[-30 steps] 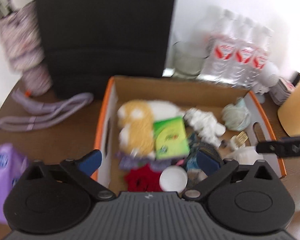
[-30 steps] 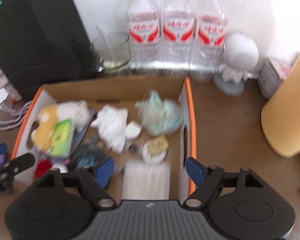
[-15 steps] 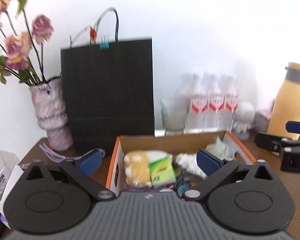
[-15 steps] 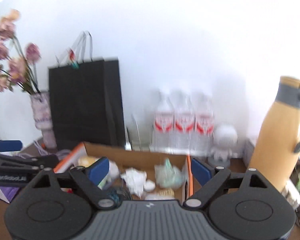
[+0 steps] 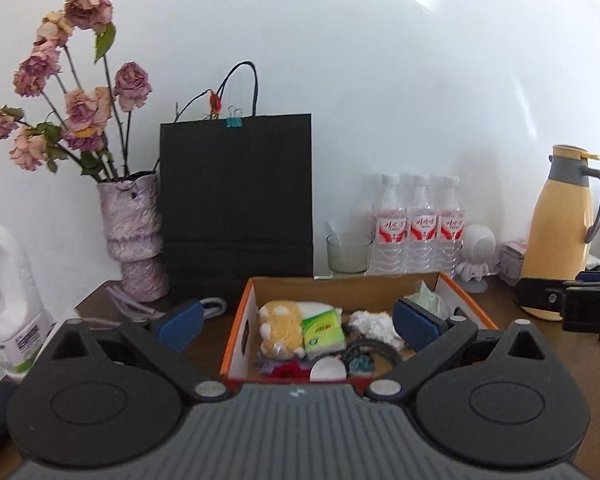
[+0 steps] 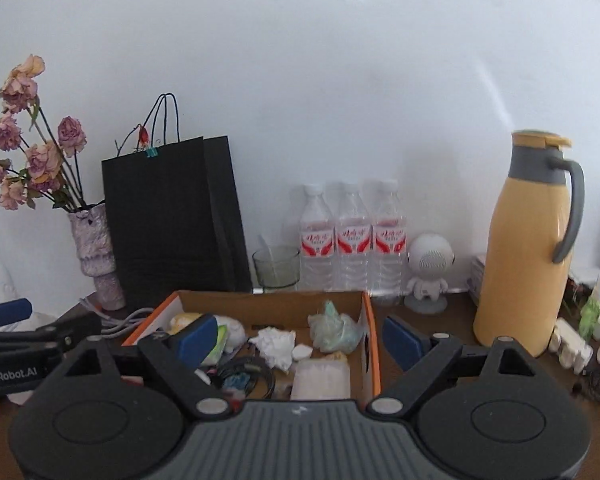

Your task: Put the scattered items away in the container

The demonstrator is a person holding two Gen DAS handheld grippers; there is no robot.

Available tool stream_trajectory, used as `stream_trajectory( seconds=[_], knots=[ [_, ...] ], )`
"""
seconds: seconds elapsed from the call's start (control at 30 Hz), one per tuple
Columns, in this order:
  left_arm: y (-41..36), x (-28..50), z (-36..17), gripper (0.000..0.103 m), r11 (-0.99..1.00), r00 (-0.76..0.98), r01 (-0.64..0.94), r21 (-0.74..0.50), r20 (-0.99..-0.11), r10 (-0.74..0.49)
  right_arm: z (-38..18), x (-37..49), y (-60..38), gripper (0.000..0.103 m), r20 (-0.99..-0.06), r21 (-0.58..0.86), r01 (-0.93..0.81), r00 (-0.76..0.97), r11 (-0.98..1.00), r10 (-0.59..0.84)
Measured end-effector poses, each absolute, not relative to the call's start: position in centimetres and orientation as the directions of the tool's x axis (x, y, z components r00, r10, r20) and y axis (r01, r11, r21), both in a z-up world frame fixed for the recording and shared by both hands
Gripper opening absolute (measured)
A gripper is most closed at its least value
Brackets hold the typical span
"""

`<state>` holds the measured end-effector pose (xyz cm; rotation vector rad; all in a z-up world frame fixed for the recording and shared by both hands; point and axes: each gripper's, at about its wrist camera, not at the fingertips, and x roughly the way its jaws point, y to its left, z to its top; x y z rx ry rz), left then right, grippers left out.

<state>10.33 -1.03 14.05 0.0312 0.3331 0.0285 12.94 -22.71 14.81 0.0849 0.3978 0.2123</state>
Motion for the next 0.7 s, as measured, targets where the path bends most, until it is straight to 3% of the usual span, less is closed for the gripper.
stream_trajectory(
  seconds=[0.2,0.4,0.7],
  knots=[
    [-0.3,-0.8,10.5,0.103,1.0,0.955,0.026,0.014,-0.295,-0.021,10.7,3.3,-24.5,0.091,-0.422,0.102,-0.158,0.887,0.982,0.186],
    [-0.9,-10.3,7.3,0.103,0.998,0.964,0.028,0.058,-0.266,-0.011,7.7,-6.9,-25.8,0.094,-0.345,0.075,-0.152,0.923,0.986,0.168],
    [-1.0,-12.2,6.1,0.103,1.0,0.95,0.011,0.03,-0.312,-0.001,5.8,-12.4,-25.4,0.101,-0.319,0.04,-0.187,0.929,0.982,0.19]
  ],
)
